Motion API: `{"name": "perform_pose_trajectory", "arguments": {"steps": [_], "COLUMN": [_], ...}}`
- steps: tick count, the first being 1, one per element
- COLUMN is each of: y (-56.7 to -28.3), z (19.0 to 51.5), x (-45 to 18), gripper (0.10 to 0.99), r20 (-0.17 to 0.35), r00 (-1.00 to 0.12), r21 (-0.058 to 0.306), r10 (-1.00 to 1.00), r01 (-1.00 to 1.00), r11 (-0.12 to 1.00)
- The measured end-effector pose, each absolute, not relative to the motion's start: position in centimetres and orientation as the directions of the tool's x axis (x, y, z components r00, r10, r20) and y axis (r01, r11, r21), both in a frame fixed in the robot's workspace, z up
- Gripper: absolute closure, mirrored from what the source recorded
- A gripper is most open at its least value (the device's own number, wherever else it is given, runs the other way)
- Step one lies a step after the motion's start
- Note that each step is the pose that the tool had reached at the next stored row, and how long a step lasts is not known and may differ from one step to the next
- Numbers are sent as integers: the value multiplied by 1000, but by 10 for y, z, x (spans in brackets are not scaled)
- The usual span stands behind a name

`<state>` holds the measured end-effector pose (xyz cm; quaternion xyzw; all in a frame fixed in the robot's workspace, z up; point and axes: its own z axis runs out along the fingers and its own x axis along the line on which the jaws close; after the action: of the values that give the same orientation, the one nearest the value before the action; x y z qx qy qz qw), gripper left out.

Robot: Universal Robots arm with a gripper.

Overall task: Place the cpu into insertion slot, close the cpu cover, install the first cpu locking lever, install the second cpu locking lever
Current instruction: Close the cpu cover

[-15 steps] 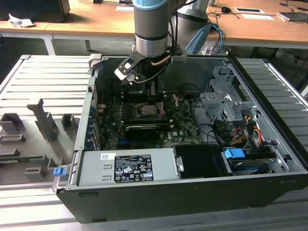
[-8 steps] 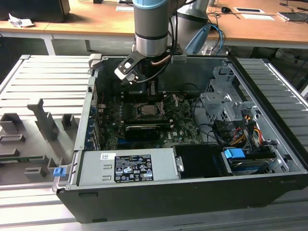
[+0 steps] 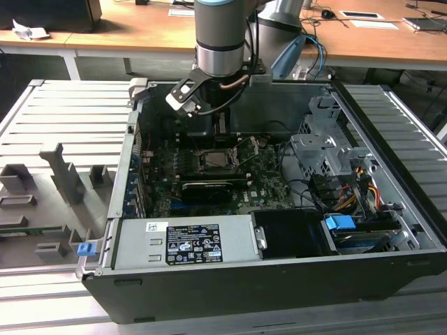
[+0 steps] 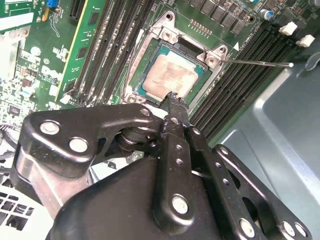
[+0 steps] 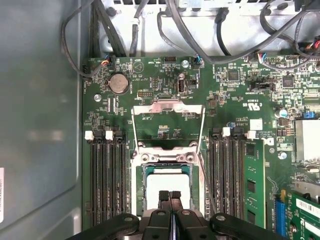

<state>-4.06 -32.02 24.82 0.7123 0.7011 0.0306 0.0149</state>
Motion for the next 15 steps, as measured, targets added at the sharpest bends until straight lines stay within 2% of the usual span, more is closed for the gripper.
{"name": "perform_pose_trajectory", "arguments": {"steps": [15], "y": [-320], "z": [261], "x": [-41], "gripper": [980], "r20": [23], "r00": [15], "r21": [64], "r10": [1000], "r01": [998], "r11": [-16]}}
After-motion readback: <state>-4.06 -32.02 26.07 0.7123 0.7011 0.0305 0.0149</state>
